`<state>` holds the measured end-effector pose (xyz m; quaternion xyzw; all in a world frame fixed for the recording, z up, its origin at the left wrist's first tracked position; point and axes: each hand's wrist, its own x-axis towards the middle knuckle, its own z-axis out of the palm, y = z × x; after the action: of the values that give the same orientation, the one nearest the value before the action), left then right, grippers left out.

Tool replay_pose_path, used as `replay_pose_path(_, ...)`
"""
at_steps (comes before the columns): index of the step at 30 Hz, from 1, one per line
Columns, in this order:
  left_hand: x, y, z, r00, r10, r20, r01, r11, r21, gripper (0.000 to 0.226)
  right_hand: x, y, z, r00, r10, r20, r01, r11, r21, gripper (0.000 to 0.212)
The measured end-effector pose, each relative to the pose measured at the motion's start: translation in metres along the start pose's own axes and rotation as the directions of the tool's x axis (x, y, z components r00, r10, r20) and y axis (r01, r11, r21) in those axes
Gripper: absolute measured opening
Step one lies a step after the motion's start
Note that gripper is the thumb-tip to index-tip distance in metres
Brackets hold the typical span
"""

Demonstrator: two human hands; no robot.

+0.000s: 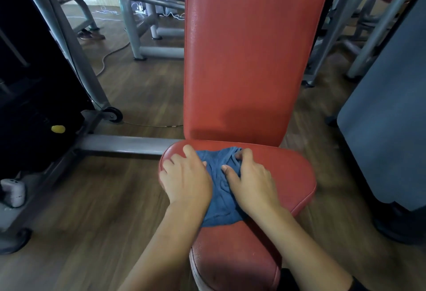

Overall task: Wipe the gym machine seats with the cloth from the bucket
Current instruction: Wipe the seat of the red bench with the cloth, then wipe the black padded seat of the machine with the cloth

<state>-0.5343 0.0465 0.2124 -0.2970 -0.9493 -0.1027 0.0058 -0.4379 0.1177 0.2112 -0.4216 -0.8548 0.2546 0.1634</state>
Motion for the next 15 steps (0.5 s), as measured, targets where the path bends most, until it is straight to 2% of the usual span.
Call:
replay_pose_path(2, -0.002, 0.001, -0.003, 1.0, 0.016, -0.003, -0.016, 0.988, -0.152, 0.023, 0.0, -0.005, -0.002, 1.0, 0.017, 0.003, -0.018, 0.998, 0.06, 0.031)
replay_pose_path(5, -0.009, 0.006, -0.017, 1.0, -0.016, 0.004, 0.017, 0.92, -0.393, 0.018, 0.001, -0.01, -0.008, 1.0, 0.021, -0.01, -0.019, 0.989, 0.15, 0.028)
replay_pose_path(8, -0.014, 0.011, -0.038, 0.996, -0.078, -0.033, 0.055, 0.893, -0.446, 0.017, 0.0, -0.018, -0.026, 0.999, 0.034, -0.027, -0.027, 0.973, 0.227, 0.026)
replay_pose_path(12, -0.02, 0.011, -0.076, 0.991, -0.131, 0.003, 0.115, 0.857, -0.502, 0.017, -0.008, -0.041, -0.058, 0.998, 0.038, -0.049, -0.023, 0.963, 0.27, 0.023)
replay_pose_path(15, -0.03, 0.01, -0.131, 0.98, -0.2, 0.011, 0.175, 0.825, -0.538, 0.024, -0.019, -0.071, -0.093, 0.999, 0.027, -0.027, -0.018, 0.959, 0.282, 0.021)
